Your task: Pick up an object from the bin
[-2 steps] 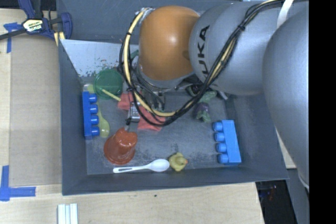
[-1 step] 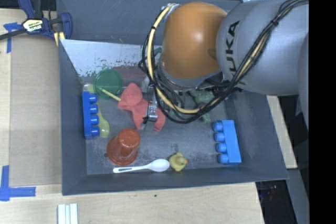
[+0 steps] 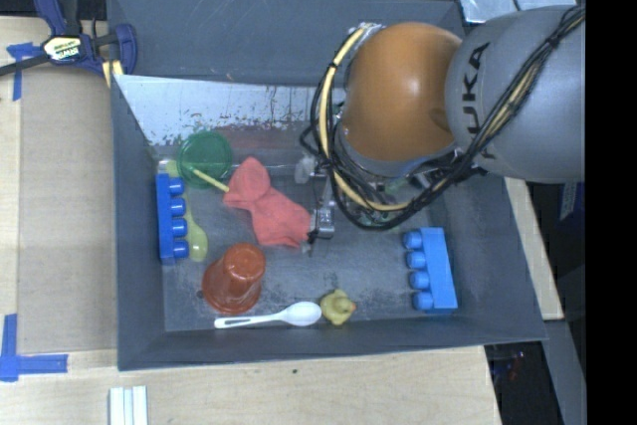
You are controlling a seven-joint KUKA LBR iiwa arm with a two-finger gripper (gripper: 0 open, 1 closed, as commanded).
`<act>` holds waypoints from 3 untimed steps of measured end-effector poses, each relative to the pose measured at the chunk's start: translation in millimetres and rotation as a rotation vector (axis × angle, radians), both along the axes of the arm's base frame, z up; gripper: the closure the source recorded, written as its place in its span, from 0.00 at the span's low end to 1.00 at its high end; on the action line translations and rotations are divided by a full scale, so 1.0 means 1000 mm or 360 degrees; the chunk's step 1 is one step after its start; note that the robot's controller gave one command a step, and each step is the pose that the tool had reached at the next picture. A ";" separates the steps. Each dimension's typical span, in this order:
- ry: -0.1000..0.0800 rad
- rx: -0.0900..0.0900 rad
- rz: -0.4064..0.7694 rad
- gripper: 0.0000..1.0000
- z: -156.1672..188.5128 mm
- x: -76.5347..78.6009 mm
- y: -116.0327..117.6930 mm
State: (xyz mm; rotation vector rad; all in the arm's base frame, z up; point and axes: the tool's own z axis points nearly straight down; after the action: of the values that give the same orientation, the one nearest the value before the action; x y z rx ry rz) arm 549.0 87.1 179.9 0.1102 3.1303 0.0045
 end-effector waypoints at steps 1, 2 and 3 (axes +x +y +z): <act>-0.0010 0.0000 0.0250 0.00 -0.042 0.025 -0.016; 0.0015 -0.0005 0.0175 0.00 -0.059 0.020 -0.030; -0.0002 0.0002 0.0173 0.00 -0.088 0.032 -0.020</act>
Offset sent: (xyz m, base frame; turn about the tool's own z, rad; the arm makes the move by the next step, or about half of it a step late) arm 0.0193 -0.0292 -0.0582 -0.1110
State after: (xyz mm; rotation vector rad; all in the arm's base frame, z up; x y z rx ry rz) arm 581.4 67.2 91.6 -0.0602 3.1304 0.0075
